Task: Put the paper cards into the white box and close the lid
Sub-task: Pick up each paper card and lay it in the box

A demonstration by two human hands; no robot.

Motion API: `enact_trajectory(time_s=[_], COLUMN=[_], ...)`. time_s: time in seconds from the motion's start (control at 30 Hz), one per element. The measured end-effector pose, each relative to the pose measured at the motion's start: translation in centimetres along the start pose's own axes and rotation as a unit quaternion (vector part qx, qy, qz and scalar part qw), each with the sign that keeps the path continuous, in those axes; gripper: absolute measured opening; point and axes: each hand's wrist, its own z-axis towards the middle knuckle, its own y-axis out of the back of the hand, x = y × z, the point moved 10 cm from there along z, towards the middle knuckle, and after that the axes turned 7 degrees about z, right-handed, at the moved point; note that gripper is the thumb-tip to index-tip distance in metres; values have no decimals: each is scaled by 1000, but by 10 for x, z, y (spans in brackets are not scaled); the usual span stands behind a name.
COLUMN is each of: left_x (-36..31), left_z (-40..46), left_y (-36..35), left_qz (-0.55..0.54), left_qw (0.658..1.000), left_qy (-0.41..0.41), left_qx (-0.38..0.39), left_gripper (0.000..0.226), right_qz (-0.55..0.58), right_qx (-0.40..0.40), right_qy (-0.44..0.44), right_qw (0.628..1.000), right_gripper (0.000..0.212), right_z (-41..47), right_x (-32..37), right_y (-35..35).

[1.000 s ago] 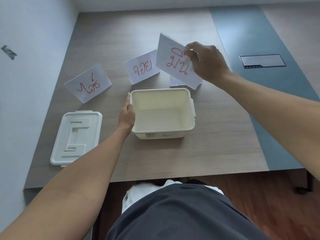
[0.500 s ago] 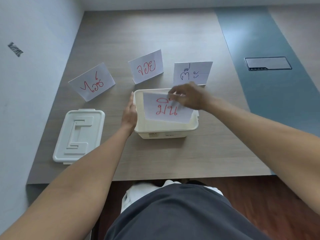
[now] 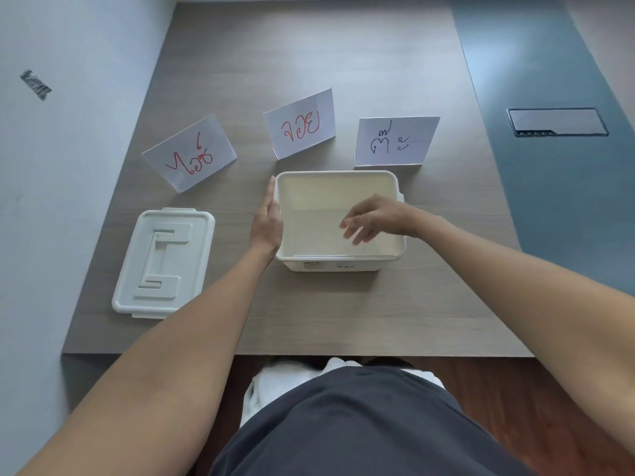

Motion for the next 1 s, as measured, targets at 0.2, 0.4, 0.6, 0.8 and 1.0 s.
enact_trajectory(time_s=[0.2,0.4,0.6,0.8,1.0], left_x=[3,3,3,4,4], left_z=[2,4,6,5,5], left_y=[-2,-3,-3,-4,-5], left_qz=[6,19,34,37,43], left_qw=[1000,1000,999,999,999], left_qy=[-8,-15,-15,-12,-14], left_qx=[5,5,-2,5,7], left_gripper=[54,53,53,53,52], right_qz=[23,-123,-226,-412,-437], right_qx=[-232,-380,-431,-321,-339], right_qy=[126,112,52,-48,-24], right_qw=[964,910,872,852,833], right_gripper=[22,26,36,68,37], right_z=[4,14,38,80,80], right_x=[46,57,36,15,19], right_y=[91,164,207,218,228])
